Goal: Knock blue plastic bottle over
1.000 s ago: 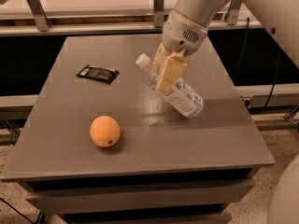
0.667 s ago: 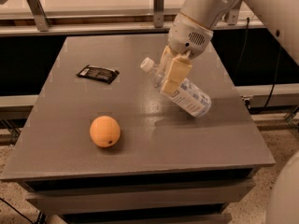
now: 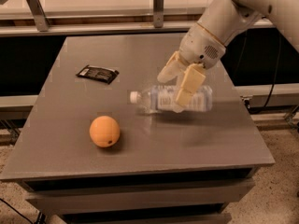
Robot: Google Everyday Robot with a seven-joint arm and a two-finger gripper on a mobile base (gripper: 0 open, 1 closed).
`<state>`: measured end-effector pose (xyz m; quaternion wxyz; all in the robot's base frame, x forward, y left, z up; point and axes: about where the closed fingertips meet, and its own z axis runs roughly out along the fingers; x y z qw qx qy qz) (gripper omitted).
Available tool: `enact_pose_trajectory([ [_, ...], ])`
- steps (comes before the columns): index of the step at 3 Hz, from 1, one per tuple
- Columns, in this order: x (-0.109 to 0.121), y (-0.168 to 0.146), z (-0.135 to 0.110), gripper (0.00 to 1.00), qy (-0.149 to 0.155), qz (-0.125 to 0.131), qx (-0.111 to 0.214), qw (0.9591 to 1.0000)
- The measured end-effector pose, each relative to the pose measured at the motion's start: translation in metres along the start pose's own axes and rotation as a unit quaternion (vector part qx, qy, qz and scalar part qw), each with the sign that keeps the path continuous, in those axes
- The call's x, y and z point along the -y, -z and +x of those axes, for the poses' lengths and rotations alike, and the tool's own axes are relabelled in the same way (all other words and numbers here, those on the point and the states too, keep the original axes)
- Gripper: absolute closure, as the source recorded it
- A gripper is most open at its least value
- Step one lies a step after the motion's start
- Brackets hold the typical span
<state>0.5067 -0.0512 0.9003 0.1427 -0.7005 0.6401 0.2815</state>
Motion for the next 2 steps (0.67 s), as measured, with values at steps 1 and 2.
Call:
enact_pose_trajectory([
  [1, 0.0036, 0.0025, -0.0080, 0.00, 0.006, 0.015, 0.027, 0.9995],
  [2, 0.0036, 0.0025, -0.0080, 0.00, 0.007, 0.015, 0.027, 0.9995],
])
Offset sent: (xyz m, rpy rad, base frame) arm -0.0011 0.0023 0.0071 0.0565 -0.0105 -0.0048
